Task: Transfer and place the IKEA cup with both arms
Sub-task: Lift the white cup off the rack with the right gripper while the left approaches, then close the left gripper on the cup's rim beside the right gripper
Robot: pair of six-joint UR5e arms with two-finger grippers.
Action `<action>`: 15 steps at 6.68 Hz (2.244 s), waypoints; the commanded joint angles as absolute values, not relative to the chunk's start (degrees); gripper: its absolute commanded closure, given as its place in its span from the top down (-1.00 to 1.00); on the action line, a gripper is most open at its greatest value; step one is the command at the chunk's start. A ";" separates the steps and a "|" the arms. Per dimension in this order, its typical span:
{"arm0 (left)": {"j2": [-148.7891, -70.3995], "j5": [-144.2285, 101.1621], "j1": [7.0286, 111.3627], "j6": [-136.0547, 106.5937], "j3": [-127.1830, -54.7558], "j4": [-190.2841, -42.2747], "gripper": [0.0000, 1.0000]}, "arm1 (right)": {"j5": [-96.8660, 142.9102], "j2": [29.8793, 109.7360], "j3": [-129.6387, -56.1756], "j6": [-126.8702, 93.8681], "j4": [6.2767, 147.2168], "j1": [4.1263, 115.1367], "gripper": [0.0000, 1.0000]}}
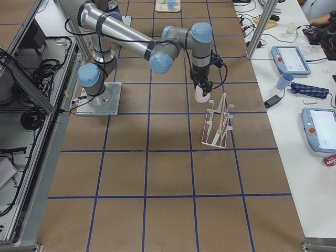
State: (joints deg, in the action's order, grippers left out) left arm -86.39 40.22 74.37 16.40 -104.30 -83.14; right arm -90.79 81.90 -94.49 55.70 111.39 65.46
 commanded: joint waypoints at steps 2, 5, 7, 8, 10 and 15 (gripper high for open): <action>-87.89 22.37 74.27 15.12 -106.35 -88.49 1.00 | -70.48 86.73 -94.66 55.46 95.69 67.32 -0.55; -89.12 13.99 75.32 15.12 -108.89 -89.91 1.00 | -44.90 88.86 -95.35 55.37 74.95 67.85 -0.58; -90.52 10.57 77.68 15.20 -108.90 -89.65 1.00 | -31.71 88.86 -95.36 55.55 63.25 70.30 -0.59; -90.61 10.55 78.22 15.38 -108.98 -89.65 1.00 | -26.94 88.68 -95.45 55.63 59.28 71.88 -0.60; -91.49 8.63 81.19 15.55 -108.90 -89.04 1.00 | -19.72 88.07 -97.28 55.90 53.90 72.95 -0.62; -93.24 5.36 86.04 14.33 -107.85 -82.68 1.00 | -12.92 88.16 -103.45 53.62 53.35 77.86 -0.61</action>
